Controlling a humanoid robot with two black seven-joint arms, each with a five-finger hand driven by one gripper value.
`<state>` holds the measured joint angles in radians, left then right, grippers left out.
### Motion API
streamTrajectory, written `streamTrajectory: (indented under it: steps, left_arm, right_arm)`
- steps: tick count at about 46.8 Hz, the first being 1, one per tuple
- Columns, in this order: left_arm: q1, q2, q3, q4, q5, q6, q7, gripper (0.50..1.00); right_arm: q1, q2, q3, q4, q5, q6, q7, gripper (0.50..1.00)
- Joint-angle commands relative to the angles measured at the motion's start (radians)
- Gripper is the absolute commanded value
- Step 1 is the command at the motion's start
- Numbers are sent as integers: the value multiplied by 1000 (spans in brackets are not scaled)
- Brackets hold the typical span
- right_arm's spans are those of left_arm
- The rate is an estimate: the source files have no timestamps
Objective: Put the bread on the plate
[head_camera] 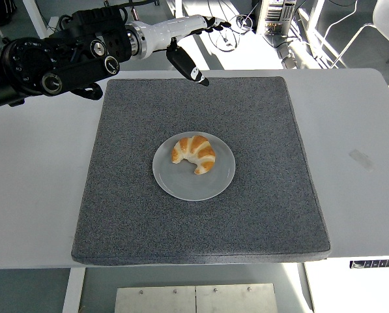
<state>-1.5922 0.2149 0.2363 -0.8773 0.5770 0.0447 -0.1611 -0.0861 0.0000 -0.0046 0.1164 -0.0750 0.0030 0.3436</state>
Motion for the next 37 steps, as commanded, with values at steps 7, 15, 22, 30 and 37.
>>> streamTrajectory:
  steps: [7, 15, 22, 30, 37]
  left_arm:
    - [158, 3, -299, 31, -88, 35, 5, 983]
    - [251, 44, -454, 31, -109, 38, -1, 983]
    - [320, 61, -551, 35, -109, 40, -1, 983]
    - [383, 96, -584, 35, -117, 34, 3, 983]
    - [405, 95, -600, 53, -170, 29, 12, 984]
  right_arm:
    - [0, 0, 0, 0, 0, 0, 0, 1000]
    - [0, 0, 0, 0, 1, 0, 0, 1000]
    - [0, 0, 0, -1, 1, 2, 0, 1000]
    - [6, 0, 3, 9, 1, 2, 0, 1000]
    - [6, 0, 8, 8, 0, 3, 0, 1000]
